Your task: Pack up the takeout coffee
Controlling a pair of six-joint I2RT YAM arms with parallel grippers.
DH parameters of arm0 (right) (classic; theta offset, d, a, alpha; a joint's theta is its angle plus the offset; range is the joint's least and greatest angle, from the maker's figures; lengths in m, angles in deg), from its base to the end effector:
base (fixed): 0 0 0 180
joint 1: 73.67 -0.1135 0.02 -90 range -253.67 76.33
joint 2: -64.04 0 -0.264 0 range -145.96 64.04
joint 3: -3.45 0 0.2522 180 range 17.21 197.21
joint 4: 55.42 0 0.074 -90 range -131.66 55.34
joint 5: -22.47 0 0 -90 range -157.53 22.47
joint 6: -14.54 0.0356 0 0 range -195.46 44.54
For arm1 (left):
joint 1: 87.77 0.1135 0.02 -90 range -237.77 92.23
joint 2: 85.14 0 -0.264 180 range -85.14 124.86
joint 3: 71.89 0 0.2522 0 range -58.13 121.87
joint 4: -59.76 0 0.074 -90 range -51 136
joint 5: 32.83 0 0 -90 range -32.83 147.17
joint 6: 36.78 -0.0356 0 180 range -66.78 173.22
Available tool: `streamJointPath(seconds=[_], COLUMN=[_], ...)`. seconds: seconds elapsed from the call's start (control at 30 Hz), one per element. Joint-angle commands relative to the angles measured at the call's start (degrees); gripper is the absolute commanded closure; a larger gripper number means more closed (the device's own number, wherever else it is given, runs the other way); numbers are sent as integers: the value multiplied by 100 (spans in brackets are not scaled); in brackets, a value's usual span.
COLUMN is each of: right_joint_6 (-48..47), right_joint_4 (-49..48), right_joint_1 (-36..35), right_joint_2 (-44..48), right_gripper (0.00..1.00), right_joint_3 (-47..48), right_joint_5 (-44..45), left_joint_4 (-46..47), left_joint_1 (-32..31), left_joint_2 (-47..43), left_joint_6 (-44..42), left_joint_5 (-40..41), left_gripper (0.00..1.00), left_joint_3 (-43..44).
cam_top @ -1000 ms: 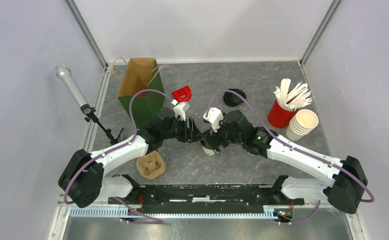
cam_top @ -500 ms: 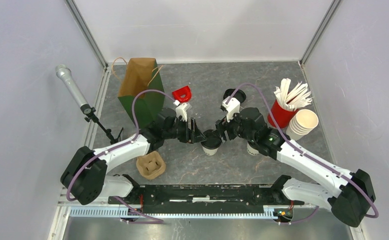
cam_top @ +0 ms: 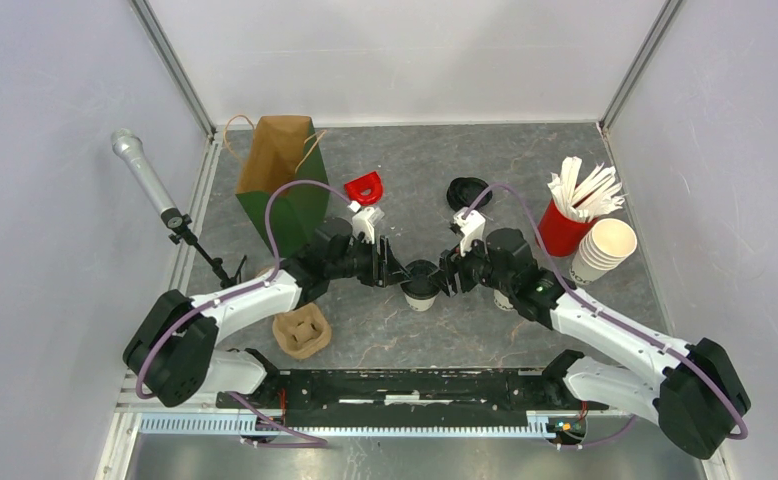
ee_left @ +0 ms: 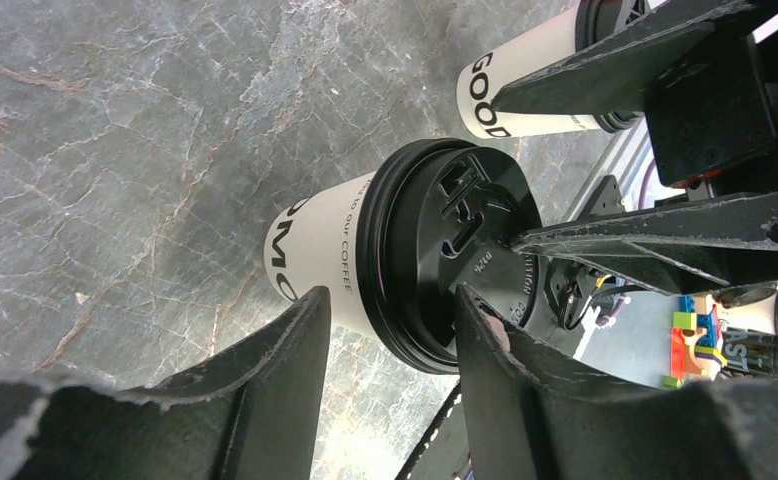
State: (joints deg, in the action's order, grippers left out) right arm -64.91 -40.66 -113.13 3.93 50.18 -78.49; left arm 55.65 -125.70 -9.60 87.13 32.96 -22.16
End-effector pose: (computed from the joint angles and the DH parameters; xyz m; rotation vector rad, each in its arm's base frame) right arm 0.1732 0.1513 0.2326 -0.6507 2.0333 0.7251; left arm 0.2067 -0.1796 0.2062 0.3591 2.2470 -1.1583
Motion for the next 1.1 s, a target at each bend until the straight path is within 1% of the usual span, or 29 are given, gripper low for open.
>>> streamJointPath(seconds=[0.0,0.17,0.4,0.57,0.83,0.97,1.07], right_joint_6=[133,212,298,381,482,399,192], right_joint_4=[-399,-565,-880,-1133,-1705,-1872,-1948], right_joint_1=[59,70,72,78,92,88,88], right_joint_2=[73,136,158,260,223,83,-75], right_gripper=[35,37,39,43,47,48,48], right_joint_3=[-291,-569,-1119,-1557,-2268,-2409,-2269], right_joint_5=[-211,-252,-352,-327,-281,-294,-413], left_joint_4=[55,55,123,149,144,144,148], left_joint_1=[5,-99,-169,-179,-221,-251,-286], left_joint_2=[178,217,201,110,241,309,387], left_joint_6=[-104,-112,-17,28,34,20,47], left_joint_5=[71,294,275,367,455,541,597], left_gripper=[47,46,46,47,48,48,50], left_joint_3=[-183,-390,-553,-669,-705,-721,-714])
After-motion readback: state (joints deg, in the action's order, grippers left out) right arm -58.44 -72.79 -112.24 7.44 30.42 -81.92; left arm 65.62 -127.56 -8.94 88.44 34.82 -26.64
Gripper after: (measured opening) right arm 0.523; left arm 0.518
